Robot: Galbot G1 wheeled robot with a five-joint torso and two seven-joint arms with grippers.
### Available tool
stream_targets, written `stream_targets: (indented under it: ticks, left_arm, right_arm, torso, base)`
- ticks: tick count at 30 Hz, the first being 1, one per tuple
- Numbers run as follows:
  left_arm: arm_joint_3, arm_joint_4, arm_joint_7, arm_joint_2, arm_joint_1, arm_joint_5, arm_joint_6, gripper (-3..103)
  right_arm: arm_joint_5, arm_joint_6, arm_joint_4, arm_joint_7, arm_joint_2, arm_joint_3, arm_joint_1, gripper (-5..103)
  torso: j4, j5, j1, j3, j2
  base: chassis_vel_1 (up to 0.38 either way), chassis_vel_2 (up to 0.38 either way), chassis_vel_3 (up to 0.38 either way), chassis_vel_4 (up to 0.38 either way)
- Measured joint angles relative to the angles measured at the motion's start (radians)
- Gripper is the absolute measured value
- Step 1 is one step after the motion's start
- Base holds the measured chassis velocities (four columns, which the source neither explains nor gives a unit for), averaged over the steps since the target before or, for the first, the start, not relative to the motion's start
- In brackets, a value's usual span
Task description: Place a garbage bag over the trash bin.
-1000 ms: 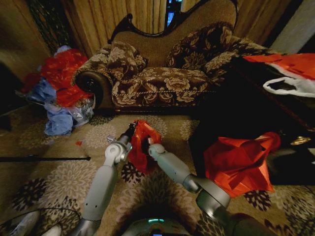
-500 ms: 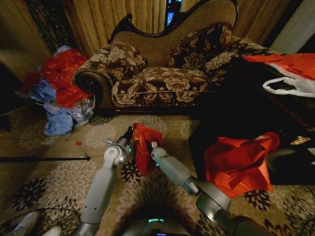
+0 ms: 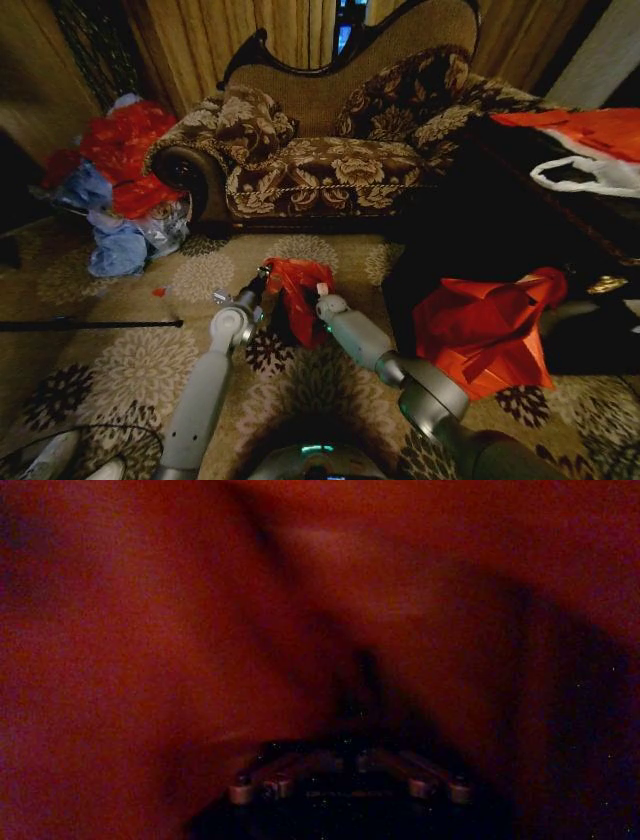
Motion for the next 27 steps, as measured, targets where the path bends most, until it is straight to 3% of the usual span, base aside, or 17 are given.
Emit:
stream_targets:
  ticks: [14,17,20,23,27]
  left_arm:
    - [0.041,-0.078,-0.043,0.006,0.015,0.032,0.005,0]
    - [0.046,-0.095,-0.066,0.007,0.021,0.042,0.009,0]
    - [0.046,-0.102,-0.076,0.007,0.021,0.046,0.01,0]
    - [0.047,-0.111,-0.095,0.011,0.017,0.053,0.01,0]
    - [0.045,-0.118,-0.106,0.014,0.013,0.054,0.005,0]
  right_arm:
    - [-0.057,0.034,0.09,0.006,-0.001,-0.037,-0.053,-3]
    - [-0.032,0.035,0.169,0.034,-0.001,-0.073,-0.055,12]
    - [-0.011,0.032,0.222,0.061,-0.001,-0.091,-0.052,17]
    - [0.024,0.019,0.309,0.109,-0.001,-0.112,-0.032,33]
    - [0.034,0.014,0.345,0.122,-0.001,-0.123,-0.014,44]
  torso:
    - [-0.0008,-0.0003,0.0,0.0,0.0]
    - [-0.0007,-0.0004,0.0,0.0,0.0]
    - [-0.0007,-0.0004,0.0,0.0,0.0]
    - [-0.0009,-0.0004,0.0,0.0,0.0]
    - [-0.0006,-0.0001,0.0,0.0,0.0]
  base:
    - [0.0,0.0,0.0,0.0]
    - [0.0,0.0,0.0,0.0]
    - [0.0,0.0,0.0,0.0]
    - [0.0,0.0,0.0,0.0]
    - [0.0,0.0,0.0,0.0]
